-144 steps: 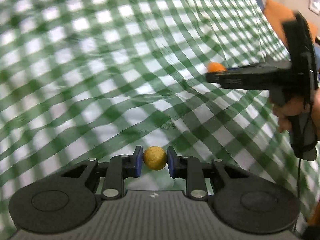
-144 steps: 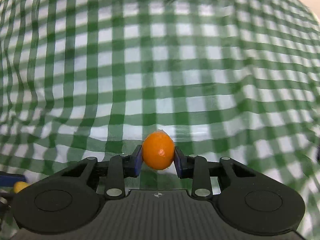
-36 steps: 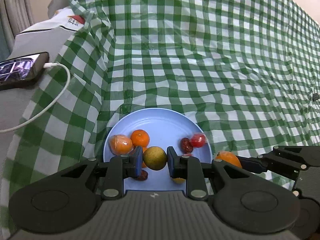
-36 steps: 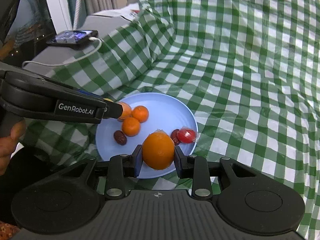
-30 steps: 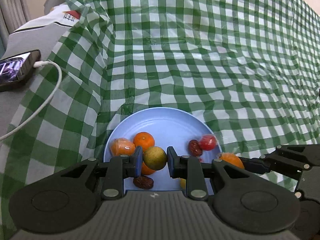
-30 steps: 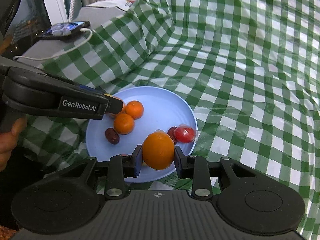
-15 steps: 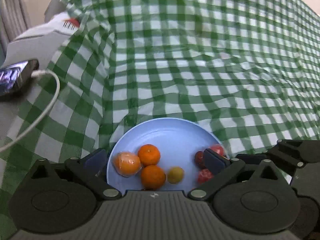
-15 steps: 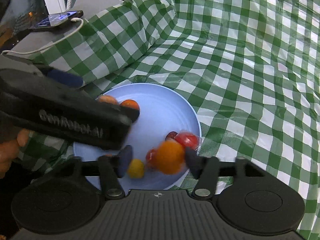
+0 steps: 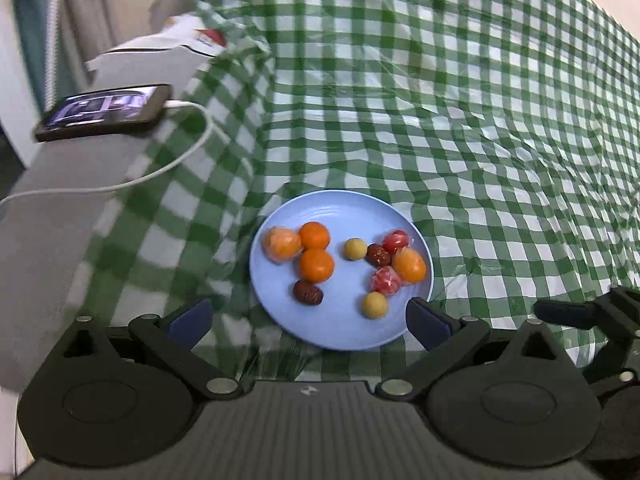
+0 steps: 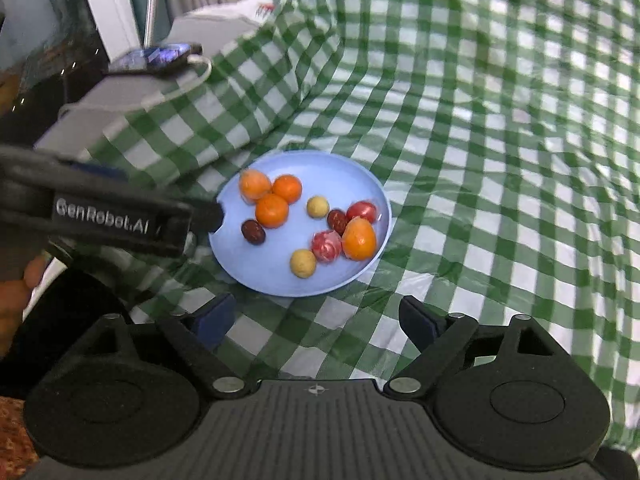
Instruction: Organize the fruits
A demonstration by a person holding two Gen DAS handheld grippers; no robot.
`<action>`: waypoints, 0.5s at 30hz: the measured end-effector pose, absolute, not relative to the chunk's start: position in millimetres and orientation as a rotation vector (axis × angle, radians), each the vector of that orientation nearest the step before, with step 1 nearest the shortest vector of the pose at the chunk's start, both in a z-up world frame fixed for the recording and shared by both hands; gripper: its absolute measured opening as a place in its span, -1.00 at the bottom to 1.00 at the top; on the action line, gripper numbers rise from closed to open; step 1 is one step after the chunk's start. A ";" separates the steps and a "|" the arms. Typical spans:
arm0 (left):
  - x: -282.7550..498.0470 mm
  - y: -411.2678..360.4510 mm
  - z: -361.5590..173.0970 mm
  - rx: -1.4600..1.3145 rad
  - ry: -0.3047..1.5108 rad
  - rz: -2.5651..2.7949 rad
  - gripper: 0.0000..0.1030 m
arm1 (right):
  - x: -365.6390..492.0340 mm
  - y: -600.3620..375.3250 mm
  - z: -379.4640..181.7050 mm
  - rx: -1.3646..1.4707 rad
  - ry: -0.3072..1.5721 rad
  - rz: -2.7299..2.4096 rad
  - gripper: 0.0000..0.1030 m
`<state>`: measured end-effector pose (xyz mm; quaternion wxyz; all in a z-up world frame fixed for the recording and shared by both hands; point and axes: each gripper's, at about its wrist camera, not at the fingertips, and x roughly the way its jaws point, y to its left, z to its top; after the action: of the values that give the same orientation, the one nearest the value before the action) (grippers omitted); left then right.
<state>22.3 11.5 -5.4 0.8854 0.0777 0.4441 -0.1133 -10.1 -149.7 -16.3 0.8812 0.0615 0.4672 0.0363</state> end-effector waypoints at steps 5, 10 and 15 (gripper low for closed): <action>-3.8 9.1 5.6 0.196 0.899 -0.188 0.99 | -35.4 -146.6 3.9 0.114 0.886 0.024 0.87; -26.8 6.3 13.6 0.206 0.891 -0.165 0.99 | -56.8 -148.3 12.7 0.111 0.847 0.009 0.87; -44.7 1.8 16.9 0.244 0.873 -0.157 0.99 | -71.1 -145.2 17.6 0.107 0.818 0.002 0.87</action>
<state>-44.7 1.8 16.9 0.8960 0.1177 0.4214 -0.0759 -71.1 -145.2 17.6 0.9161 0.0522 0.3976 0.0009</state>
